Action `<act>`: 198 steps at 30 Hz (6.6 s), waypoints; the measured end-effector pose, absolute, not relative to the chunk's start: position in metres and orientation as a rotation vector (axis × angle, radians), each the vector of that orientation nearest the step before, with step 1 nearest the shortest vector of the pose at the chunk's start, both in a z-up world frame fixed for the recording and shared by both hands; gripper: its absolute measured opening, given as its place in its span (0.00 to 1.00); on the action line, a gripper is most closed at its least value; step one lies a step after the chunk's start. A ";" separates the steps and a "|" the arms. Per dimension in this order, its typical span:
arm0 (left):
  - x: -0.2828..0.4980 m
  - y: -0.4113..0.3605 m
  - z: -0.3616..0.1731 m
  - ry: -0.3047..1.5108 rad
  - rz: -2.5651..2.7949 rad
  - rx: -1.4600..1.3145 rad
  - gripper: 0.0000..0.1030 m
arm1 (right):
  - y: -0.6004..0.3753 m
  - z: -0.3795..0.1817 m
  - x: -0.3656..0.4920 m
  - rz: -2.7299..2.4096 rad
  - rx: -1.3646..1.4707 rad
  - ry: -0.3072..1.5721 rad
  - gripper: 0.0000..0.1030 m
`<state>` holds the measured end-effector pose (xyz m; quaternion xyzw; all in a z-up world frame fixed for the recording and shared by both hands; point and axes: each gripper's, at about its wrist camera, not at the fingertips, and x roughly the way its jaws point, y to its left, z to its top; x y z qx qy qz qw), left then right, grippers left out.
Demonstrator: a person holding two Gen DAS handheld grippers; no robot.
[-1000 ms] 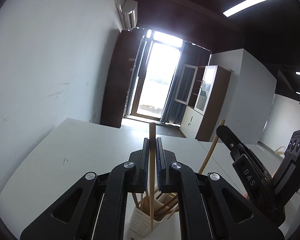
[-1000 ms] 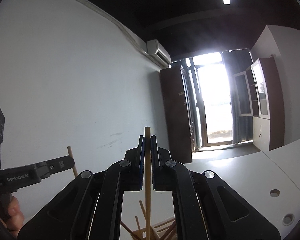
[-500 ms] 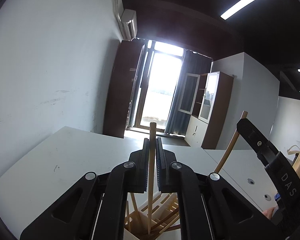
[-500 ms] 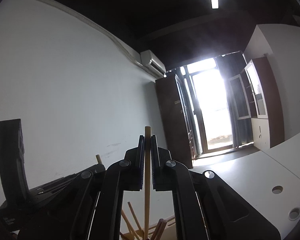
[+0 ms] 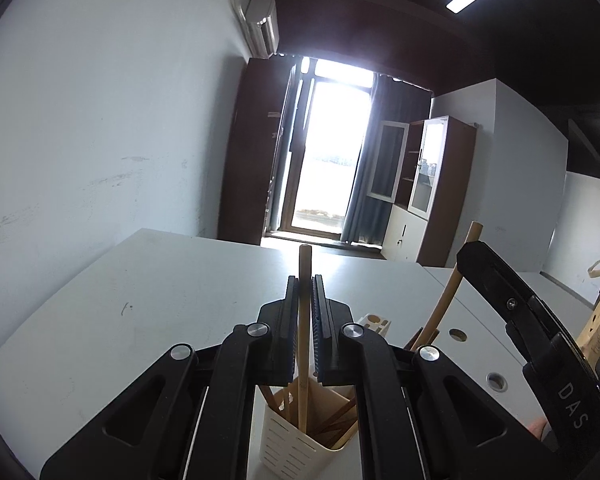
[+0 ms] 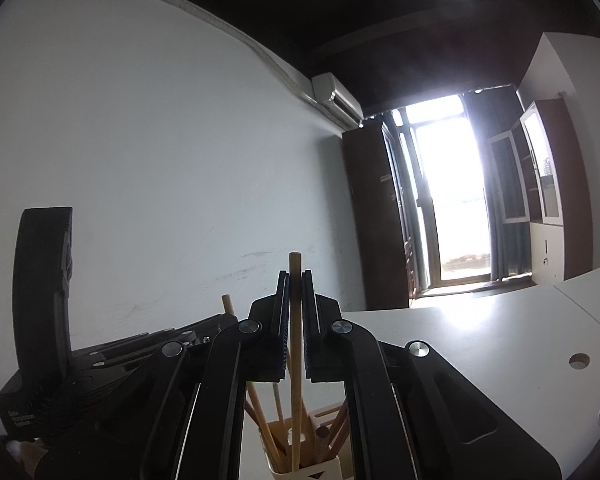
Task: Organize utensils
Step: 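Lift both held chopsticks and lower them into the holder's slots, then open both tools to release the chopsticks into the holder, then move both tools down toward the chopsticks lying beside the holder, then lower the left tool onto the dark brown chopstick and close it, then lower the right tool over the light wooden chopstick and close on it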
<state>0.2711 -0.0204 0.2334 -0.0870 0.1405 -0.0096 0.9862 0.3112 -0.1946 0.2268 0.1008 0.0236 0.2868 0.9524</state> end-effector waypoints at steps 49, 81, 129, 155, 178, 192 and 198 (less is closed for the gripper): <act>0.283 -0.008 0.155 0.365 -0.084 -0.209 0.03 | -0.171 0.182 0.296 0.521 0.253 0.063 0.07; 0.220 0.029 0.127 0.532 -0.022 -0.139 0.88 | -0.188 0.216 0.252 0.552 0.203 0.022 0.64; 0.258 0.020 0.015 0.945 -0.021 -0.119 0.74 | -0.171 0.015 0.229 0.631 -0.572 0.996 0.05; 0.267 -0.014 0.024 0.938 -0.057 -0.139 0.12 | -0.209 0.091 0.243 0.662 -0.260 0.780 0.01; 0.255 0.009 0.049 0.887 -0.170 -0.281 0.06 | -0.242 0.018 0.246 0.565 -0.573 1.103 0.49; 0.245 0.041 0.058 0.842 -0.122 -0.370 0.06 | -0.248 0.025 0.259 0.587 -0.435 1.098 0.05; 0.242 0.047 0.060 0.814 -0.092 -0.393 0.06 | -0.270 0.084 0.249 0.606 -0.254 0.850 0.05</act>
